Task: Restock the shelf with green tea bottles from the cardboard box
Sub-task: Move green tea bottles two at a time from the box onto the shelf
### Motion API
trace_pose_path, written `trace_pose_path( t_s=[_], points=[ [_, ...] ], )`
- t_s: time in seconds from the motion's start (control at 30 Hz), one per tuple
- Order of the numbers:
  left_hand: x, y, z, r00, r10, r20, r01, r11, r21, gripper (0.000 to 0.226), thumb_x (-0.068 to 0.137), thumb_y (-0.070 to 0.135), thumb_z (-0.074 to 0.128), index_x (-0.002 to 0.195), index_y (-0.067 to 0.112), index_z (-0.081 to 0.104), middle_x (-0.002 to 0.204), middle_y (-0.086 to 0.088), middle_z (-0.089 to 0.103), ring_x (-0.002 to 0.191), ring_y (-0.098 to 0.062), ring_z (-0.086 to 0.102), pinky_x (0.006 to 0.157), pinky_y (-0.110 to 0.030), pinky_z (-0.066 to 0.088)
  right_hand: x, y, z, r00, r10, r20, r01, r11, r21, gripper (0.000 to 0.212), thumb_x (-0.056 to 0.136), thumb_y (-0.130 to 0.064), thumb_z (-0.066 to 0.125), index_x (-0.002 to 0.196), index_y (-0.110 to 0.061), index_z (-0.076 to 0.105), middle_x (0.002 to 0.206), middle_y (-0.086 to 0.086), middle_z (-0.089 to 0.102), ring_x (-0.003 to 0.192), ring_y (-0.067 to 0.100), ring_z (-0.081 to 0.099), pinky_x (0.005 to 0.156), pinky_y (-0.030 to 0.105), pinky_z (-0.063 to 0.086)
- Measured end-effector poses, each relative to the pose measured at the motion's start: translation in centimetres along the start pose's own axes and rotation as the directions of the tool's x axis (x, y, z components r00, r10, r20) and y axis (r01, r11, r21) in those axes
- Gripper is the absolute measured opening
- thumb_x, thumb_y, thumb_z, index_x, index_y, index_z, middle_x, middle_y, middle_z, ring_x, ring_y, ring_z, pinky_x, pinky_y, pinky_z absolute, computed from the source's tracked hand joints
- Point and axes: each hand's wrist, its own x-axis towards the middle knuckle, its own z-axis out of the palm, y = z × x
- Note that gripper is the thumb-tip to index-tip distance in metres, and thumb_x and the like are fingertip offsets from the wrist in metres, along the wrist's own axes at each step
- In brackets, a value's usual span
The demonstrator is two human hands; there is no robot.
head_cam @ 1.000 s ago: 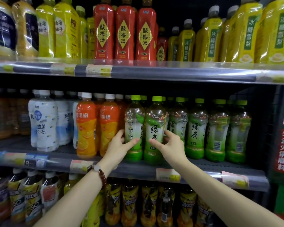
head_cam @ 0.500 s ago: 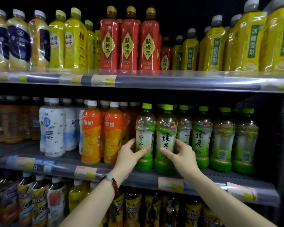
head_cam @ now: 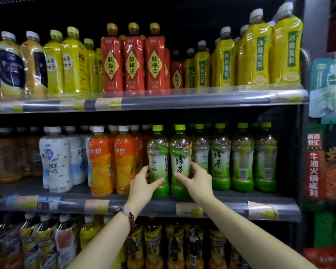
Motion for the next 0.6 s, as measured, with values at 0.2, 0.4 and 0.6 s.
trace_pose_path(
  t_s=[0.2, 0.4, 0.6],
  points=[
    [-1.7, 0.6, -0.2, 0.997, 0.074, -0.039, -0.058, 0.948, 0.312, 0.074, 0.077, 0.033, 0.074, 0.139, 0.011, 0.040, 0.127, -0.010, 0.059, 0.116, -0.025, 0.056, 0.098, -0.038, 0.049, -0.8, 0.3, -0.9, 0.999, -0.017, 0.039, 0.021, 0.994, -0.109, 0.068, 0.078, -0.031, 0.076, 0.136, -0.009, 0.049, 0.123, 0.006, 0.064, 0.116, 0.020, 0.058, 0.098, 0.028, 0.046],
    [-4.3, 1.6, 0.3, 0.980, 0.193, -0.040, -0.141, 0.828, 0.542, 0.058, 0.082, 0.021, 0.069, 0.132, 0.006, 0.045, 0.125, -0.011, 0.053, 0.117, -0.027, 0.051, 0.097, -0.033, 0.045, -2.2, 1.7, -3.2, 0.982, -0.075, 0.173, 0.120, 0.957, -0.265, 0.065, 0.079, -0.019, 0.075, 0.137, -0.014, 0.045, 0.128, 0.009, 0.061, 0.117, 0.025, 0.057, 0.097, 0.035, 0.049],
    [-7.9, 3.4, 3.2, 0.956, 0.293, -0.013, -0.228, 0.770, 0.596, 0.044, 0.085, 0.016, 0.064, 0.126, 0.010, 0.051, 0.126, -0.010, 0.051, 0.117, -0.030, 0.045, 0.097, -0.035, 0.042, -4.0, 3.6, -6.9, 0.968, -0.150, 0.200, 0.218, 0.900, -0.378, 0.055, 0.080, -0.018, 0.073, 0.131, -0.013, 0.053, 0.130, 0.006, 0.060, 0.121, 0.023, 0.055, 0.096, 0.033, 0.047]
  ],
)
